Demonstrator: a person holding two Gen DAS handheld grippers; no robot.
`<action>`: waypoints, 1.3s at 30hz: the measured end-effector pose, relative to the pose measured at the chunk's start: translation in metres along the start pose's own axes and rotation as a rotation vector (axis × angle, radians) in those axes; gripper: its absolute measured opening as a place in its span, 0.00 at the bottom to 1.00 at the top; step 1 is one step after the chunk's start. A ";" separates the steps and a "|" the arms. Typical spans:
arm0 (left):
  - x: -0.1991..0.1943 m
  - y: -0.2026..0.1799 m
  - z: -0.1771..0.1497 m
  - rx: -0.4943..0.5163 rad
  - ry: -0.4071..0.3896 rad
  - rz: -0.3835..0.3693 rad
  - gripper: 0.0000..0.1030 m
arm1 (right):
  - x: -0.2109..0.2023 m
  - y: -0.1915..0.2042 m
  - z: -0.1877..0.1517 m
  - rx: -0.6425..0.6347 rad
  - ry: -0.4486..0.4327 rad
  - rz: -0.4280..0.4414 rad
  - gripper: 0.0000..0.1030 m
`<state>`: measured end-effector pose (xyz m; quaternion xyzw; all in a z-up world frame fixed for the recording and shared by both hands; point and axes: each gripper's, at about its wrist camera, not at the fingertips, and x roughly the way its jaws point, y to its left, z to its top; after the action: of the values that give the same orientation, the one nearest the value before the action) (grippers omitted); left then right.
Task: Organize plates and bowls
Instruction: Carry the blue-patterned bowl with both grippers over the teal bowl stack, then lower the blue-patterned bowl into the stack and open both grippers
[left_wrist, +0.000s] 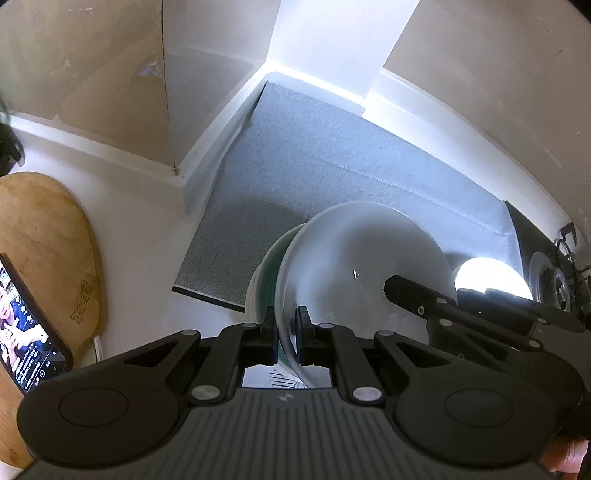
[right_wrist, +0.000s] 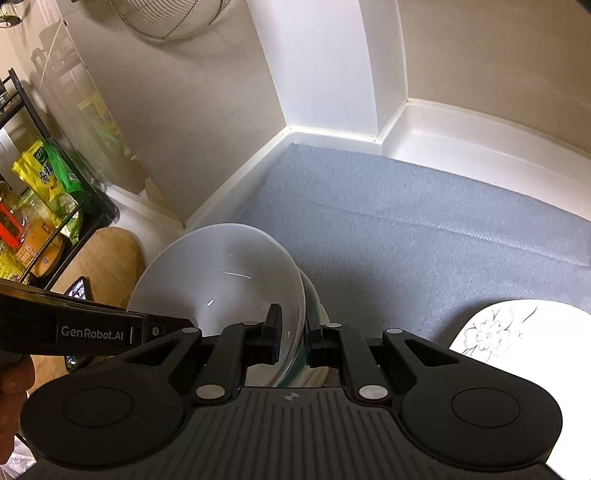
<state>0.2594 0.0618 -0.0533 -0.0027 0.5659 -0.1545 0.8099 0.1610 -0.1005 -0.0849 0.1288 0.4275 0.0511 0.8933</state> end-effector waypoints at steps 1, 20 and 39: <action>0.002 0.001 0.000 0.001 0.002 0.003 0.09 | 0.002 0.001 0.000 0.000 0.003 0.000 0.13; 0.006 0.001 0.003 0.009 0.012 0.004 0.09 | 0.008 -0.001 0.001 0.015 0.009 -0.006 0.13; 0.006 0.000 0.004 0.012 0.008 0.012 0.09 | 0.009 0.002 0.001 0.003 0.013 -0.017 0.13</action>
<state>0.2650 0.0595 -0.0574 0.0060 0.5683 -0.1532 0.8084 0.1674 -0.0973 -0.0906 0.1262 0.4346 0.0438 0.8907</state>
